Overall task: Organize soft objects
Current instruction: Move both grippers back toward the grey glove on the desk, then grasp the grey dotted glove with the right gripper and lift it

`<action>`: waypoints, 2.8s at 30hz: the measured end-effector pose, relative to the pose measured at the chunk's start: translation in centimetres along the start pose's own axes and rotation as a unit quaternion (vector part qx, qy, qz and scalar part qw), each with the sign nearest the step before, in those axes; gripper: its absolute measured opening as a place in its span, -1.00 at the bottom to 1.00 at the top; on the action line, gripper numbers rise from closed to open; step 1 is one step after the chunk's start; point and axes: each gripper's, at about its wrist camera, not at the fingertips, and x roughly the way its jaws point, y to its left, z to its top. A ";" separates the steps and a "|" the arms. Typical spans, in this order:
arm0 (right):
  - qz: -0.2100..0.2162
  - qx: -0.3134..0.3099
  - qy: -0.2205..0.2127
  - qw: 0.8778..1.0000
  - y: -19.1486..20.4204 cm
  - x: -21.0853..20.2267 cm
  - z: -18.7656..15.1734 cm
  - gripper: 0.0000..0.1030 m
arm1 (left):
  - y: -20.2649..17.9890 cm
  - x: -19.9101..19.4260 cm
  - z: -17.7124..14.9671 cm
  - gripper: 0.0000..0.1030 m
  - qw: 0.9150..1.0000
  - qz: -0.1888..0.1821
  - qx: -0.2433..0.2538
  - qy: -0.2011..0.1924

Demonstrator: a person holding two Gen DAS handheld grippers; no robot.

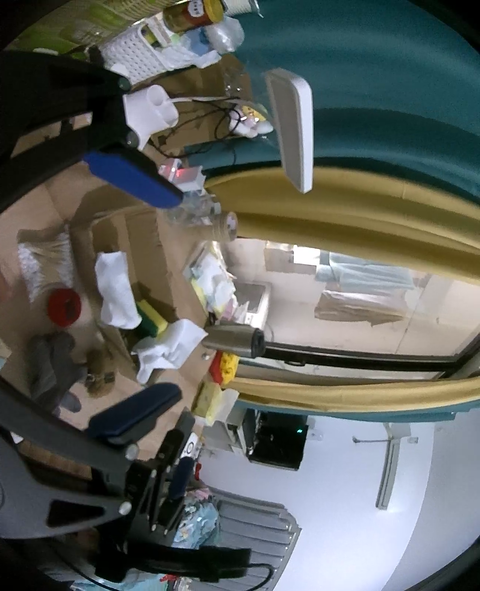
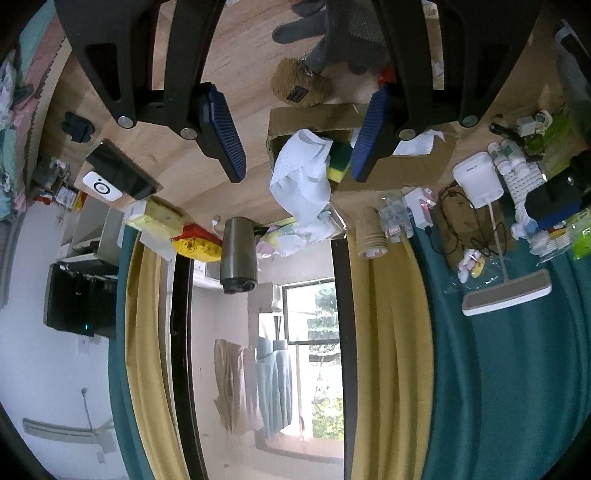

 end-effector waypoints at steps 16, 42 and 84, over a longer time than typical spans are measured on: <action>0.006 -0.006 -0.018 1.000 0.2 -4.6 -0.9 0.34 | -1.0 -2.3 -3.4 0.88 1.000 0.001 -0.013 0.020; 0.066 -0.023 0.087 0.994 3.0 0.9 -10.0 0.35 | -1.2 0.8 -11.2 0.87 0.992 -0.003 -0.034 0.122; 0.152 0.023 0.098 0.983 -0.8 2.4 -12.7 -0.56 | -5.9 5.1 -17.2 0.86 0.957 -0.004 0.006 0.290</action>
